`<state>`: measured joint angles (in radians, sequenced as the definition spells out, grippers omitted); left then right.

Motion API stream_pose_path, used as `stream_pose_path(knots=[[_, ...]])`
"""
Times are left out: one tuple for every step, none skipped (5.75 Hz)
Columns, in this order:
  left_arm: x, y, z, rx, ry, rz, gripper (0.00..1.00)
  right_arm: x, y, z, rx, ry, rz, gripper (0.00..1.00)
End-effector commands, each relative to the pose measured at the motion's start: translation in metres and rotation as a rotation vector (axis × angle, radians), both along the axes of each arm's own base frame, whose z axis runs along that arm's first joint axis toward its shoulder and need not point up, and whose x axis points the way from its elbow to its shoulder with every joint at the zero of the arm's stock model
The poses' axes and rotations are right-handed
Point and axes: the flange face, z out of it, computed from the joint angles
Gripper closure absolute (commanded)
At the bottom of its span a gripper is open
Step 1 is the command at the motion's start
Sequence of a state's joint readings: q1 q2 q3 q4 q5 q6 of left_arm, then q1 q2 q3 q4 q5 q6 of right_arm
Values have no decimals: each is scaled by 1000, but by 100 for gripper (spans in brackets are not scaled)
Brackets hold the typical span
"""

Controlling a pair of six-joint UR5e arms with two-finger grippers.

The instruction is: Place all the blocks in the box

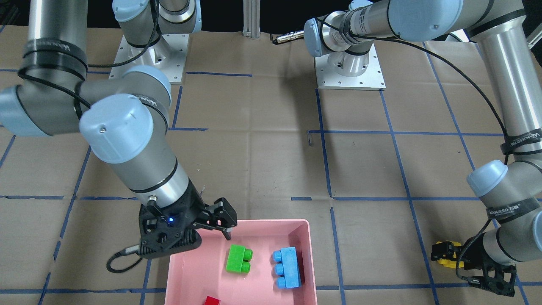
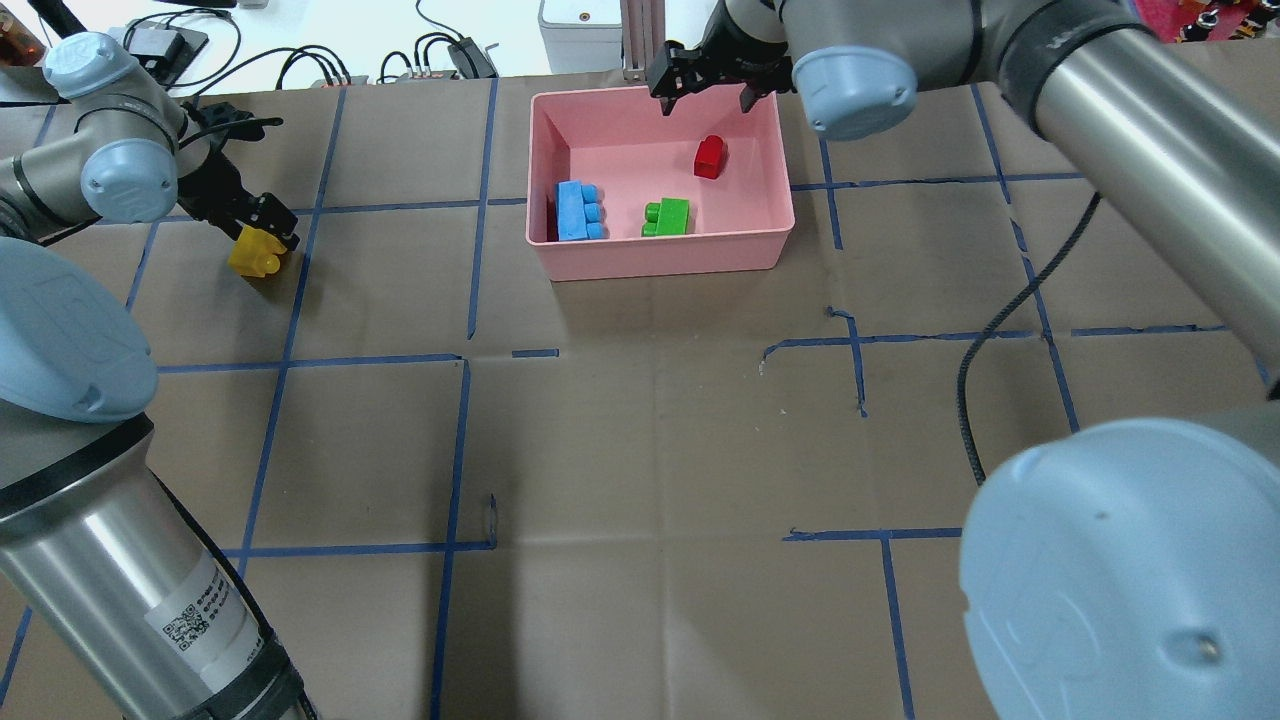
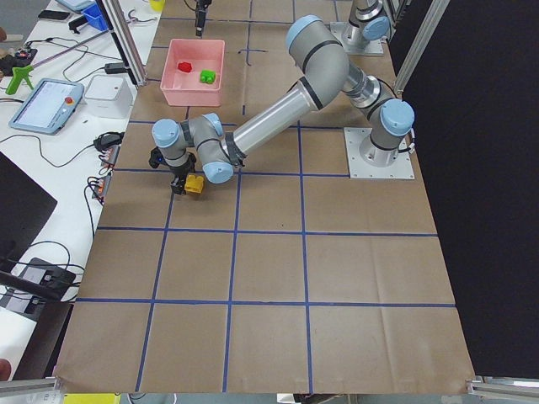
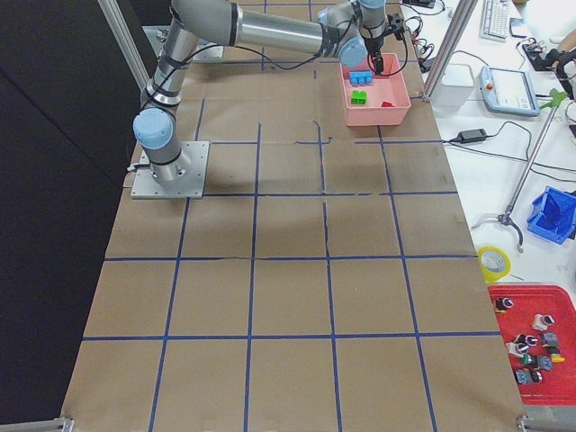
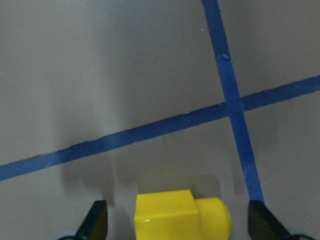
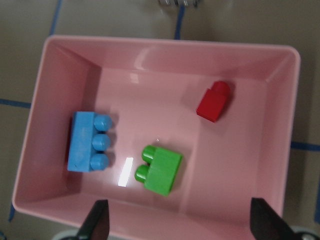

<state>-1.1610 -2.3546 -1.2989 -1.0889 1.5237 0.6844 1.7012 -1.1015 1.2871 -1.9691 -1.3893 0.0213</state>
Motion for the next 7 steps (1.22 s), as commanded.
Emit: stream_pose_path(knots=[[-1,20,6,17,5,8,1,-43,88,74,188,192,-33,0],[-2,23,3,23,9,9,4,-46,141,97,169,177,-35,0],[-1,23,4,18,6,-21,22,-51,189,90,190,183,-25,0],[-1,22,3,11,3,-25,40,-55,223,97,229,196,-24,0],[1,19,7,2,0,-28,59,-57,245,105,293,199,-30,0],[2,16,14,-10,-6,-28,78,-58,248,114,284,191,-32,0],[4,7,48,-65,-30,-32,85,-59,247,103,312,191,-22,0]])
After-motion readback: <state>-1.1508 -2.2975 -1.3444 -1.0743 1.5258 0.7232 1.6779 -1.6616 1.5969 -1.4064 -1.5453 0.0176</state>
